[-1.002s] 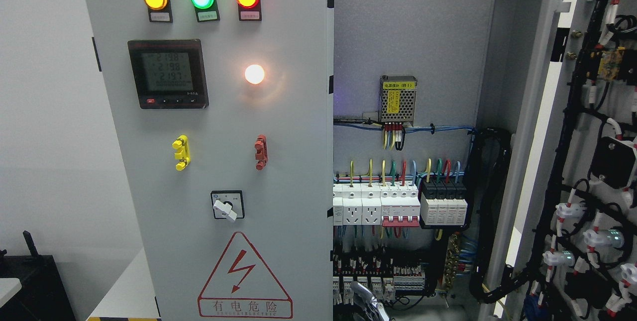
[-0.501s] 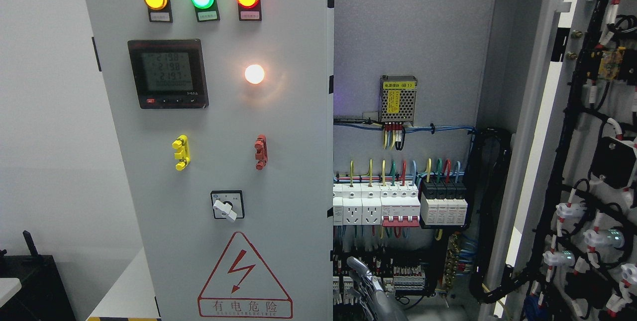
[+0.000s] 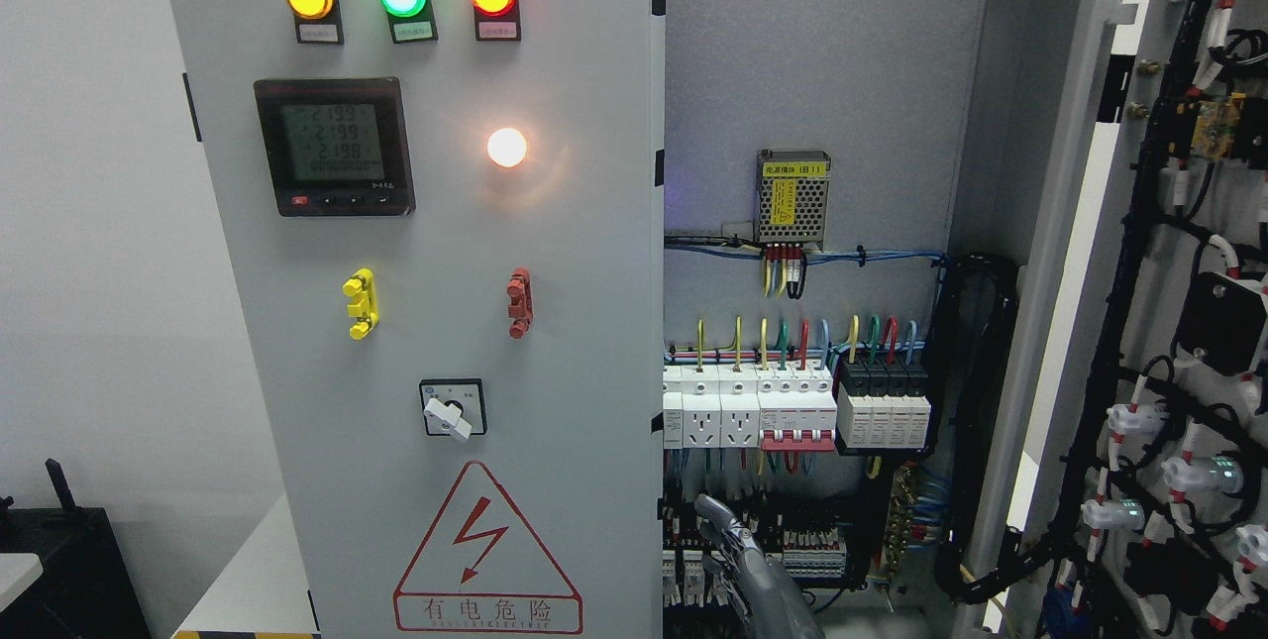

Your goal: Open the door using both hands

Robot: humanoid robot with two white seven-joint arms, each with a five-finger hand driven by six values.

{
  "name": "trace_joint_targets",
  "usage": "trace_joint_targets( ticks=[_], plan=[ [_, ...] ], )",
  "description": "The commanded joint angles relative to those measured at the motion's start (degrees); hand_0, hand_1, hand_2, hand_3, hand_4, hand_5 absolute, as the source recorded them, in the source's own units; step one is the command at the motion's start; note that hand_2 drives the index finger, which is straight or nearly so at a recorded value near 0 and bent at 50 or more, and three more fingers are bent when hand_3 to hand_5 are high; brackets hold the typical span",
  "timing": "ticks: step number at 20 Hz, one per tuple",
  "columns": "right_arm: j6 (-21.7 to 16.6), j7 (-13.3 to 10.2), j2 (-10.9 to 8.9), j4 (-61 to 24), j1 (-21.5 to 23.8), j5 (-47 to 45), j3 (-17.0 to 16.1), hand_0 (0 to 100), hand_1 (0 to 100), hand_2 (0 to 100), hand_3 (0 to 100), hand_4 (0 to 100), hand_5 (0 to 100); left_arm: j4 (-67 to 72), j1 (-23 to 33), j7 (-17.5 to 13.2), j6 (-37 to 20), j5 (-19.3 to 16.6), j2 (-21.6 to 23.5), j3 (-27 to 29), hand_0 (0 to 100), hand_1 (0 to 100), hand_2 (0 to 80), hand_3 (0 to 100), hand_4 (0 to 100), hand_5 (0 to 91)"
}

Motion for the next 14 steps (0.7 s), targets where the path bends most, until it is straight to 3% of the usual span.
trace_joint_targets(
  ticks=[1,14],
  plan=[
    [0.8,0.2,-1.39,5.3,-2.2,-2.2,-0.3,0,0,0,0,0,0,-0.3,0.0,0.0,0.0,0.0,0.0,0.0,0,0,0.0,0,3,0.0],
    [3.3,0.5,-2.53,4.9,-4.5,-4.8,0.6,0,0,0,0,0,0,-0.3,0.0,-0.1,0.0,0.0,0.0,0.0,0,0,0.0,0,3,0.0]
  ],
)
